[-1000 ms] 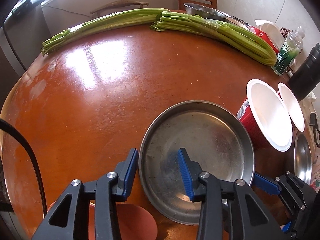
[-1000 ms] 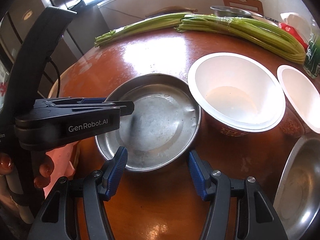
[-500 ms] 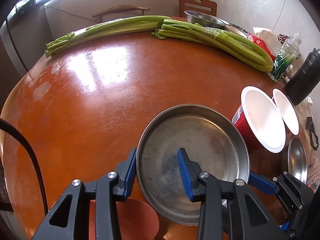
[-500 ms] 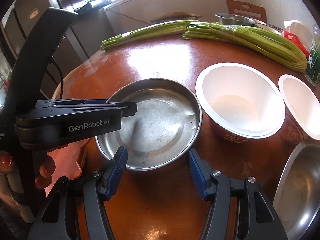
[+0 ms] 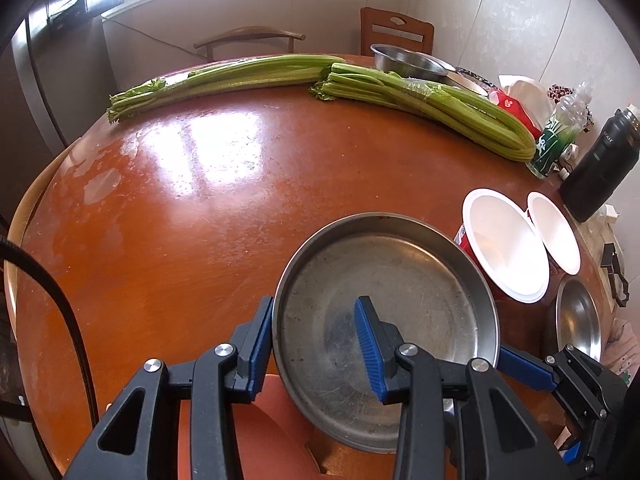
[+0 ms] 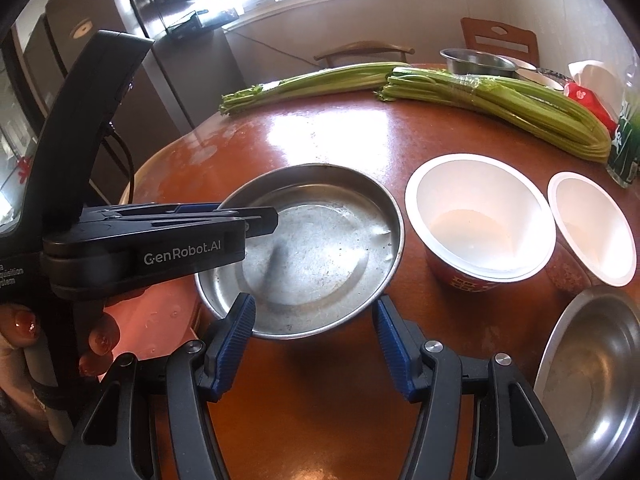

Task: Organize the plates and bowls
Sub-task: 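Lift the steel tray with the left gripper and carry it over the pink plate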

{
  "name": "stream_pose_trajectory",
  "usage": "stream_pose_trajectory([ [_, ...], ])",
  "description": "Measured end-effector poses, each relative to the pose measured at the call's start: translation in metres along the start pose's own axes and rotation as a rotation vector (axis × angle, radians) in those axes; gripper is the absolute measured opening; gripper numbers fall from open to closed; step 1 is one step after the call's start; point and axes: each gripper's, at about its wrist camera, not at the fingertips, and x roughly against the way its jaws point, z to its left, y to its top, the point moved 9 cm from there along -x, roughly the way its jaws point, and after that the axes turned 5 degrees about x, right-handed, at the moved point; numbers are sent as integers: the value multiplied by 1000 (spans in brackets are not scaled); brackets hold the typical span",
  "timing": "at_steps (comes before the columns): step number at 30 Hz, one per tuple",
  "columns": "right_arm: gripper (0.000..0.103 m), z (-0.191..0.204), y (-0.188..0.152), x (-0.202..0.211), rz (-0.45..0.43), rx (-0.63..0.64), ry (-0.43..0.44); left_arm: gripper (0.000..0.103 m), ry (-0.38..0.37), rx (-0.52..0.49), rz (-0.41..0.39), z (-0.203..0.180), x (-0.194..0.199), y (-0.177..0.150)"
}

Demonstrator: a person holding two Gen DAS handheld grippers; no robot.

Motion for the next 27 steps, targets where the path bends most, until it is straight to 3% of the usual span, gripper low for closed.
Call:
stream_pose_trajectory([
  [14, 63, 26, 0, 30, -51, 53, 16, 40, -4, 24, -67, 7, 38, -8],
  [27, 63, 83, -4, 47, -87, 136, 88, 40, 57, 78, -126, 51, 92, -40],
])
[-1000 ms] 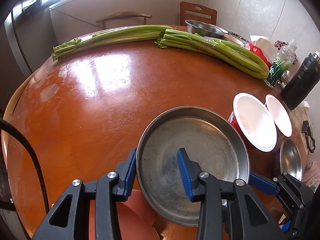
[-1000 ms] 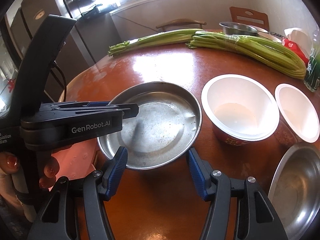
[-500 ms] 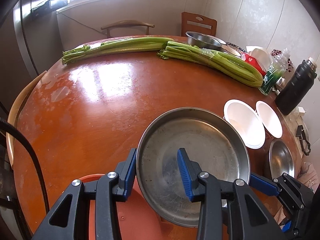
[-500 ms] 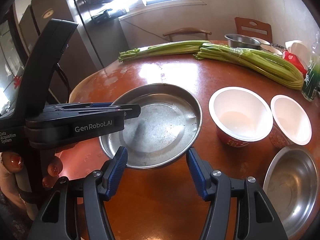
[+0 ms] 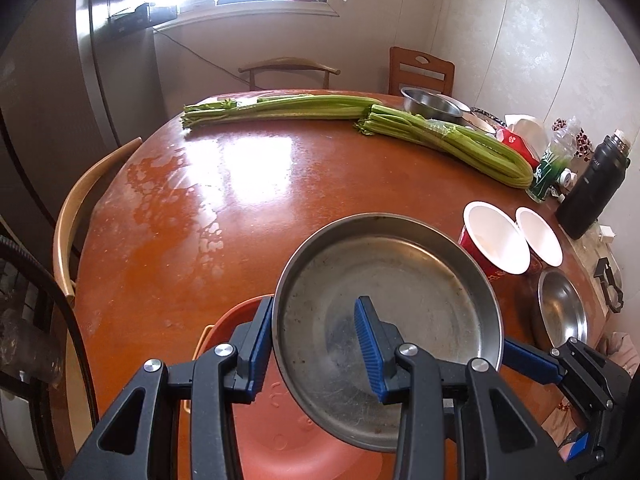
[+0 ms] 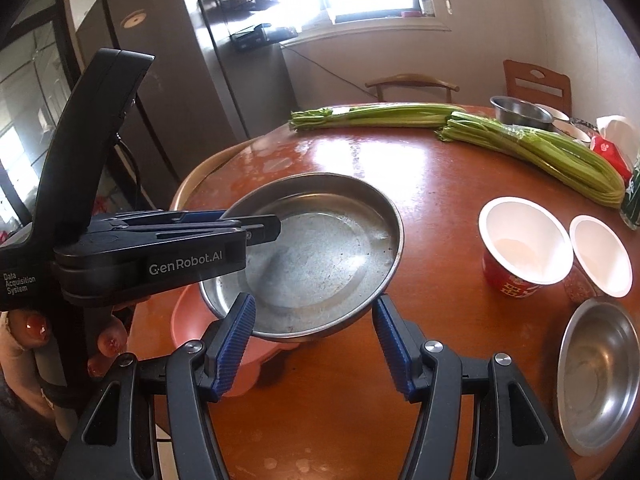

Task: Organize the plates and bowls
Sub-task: 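Lift the steel tray with the left gripper and carry it over the pink plate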

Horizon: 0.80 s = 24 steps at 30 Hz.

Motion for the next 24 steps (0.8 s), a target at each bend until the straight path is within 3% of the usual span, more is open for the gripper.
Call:
stream_pose_trajectory([
  [8, 63, 24, -6, -2, 7, 54, 15, 40, 16, 39, -9, 25, 13, -20],
  [24, 63, 41, -22, -25, 75, 100, 27, 40, 33, 79, 39, 51, -5, -58],
])
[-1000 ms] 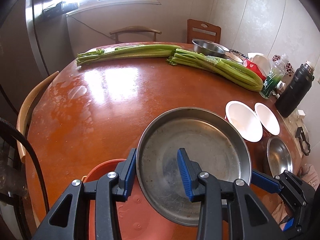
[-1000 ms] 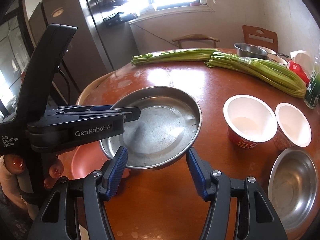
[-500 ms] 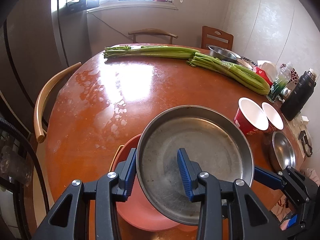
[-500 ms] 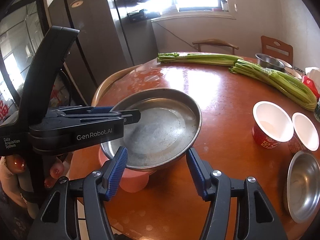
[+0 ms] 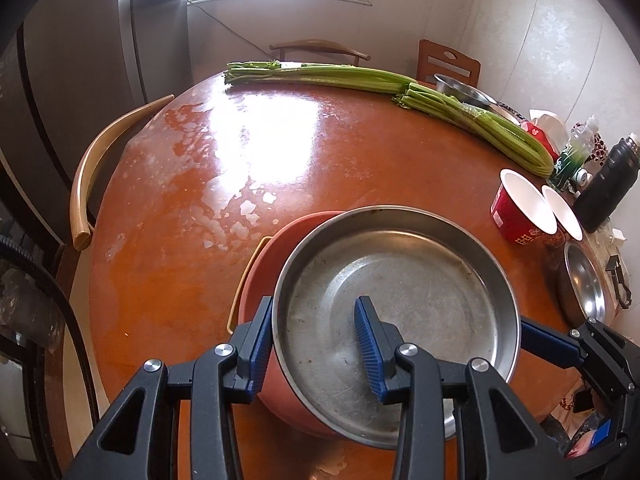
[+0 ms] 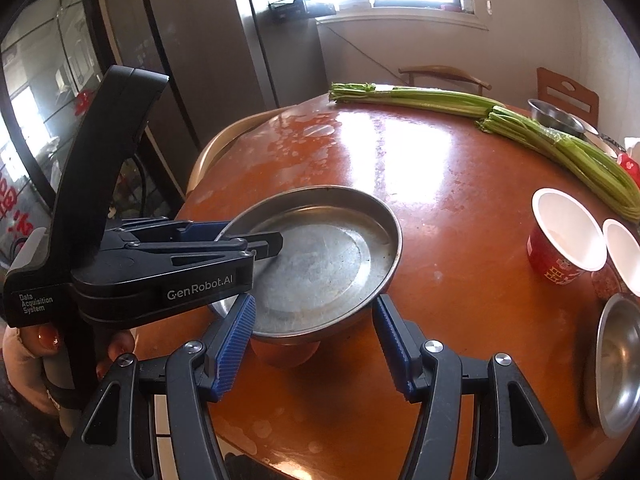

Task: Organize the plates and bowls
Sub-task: 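Lift the steel tray with the left gripper and carry it over the pink plate, then lower the steel tray onto the pink plate and open the left gripper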

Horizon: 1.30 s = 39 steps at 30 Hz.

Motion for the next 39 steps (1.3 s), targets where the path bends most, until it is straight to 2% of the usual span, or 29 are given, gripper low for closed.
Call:
stream_pose_trajectory([
  [13, 63, 5, -4, -12, 29, 9, 17, 40, 33, -7, -9, 9, -5, -6],
  [39, 63, 0, -4, -22, 35, 11, -2, 40, 20, 21, 3, 13, -12, -5],
])
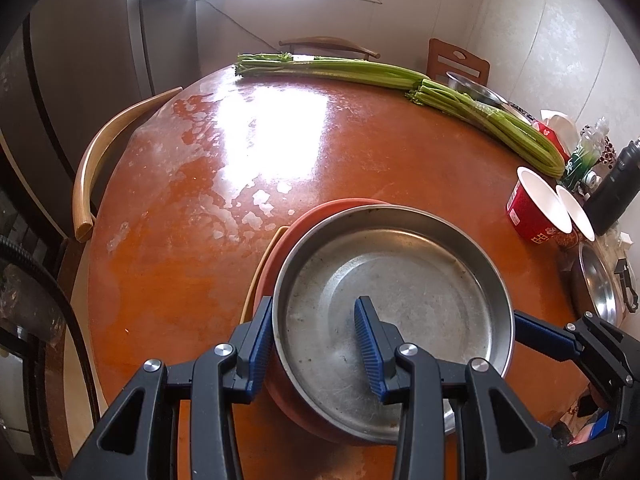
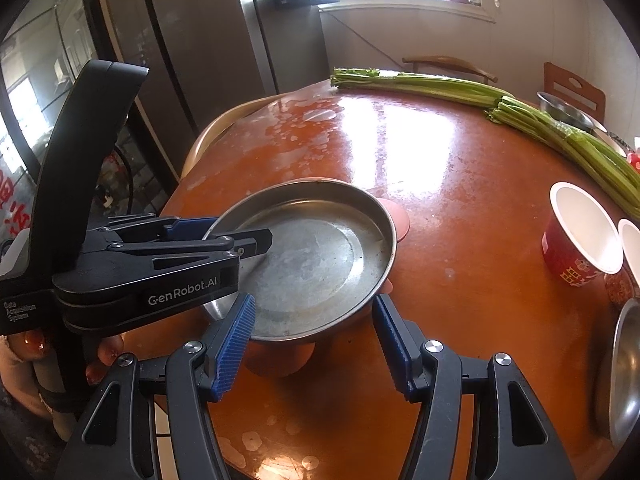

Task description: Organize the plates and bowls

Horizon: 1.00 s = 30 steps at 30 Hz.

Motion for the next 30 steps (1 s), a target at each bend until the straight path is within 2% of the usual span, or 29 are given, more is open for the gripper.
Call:
stream_pose_trajectory([
  [15, 63, -1, 3, -2, -12, 4, -8, 41, 7, 18, -31, 3, 12, 2],
  [23, 63, -1, 6, -2, -14, 5, -3, 47, 32, 42, -66, 15, 27, 3],
  [30, 63, -12, 10, 10, -45, -26, -1, 53, 9, 112, -55, 27, 29, -11],
])
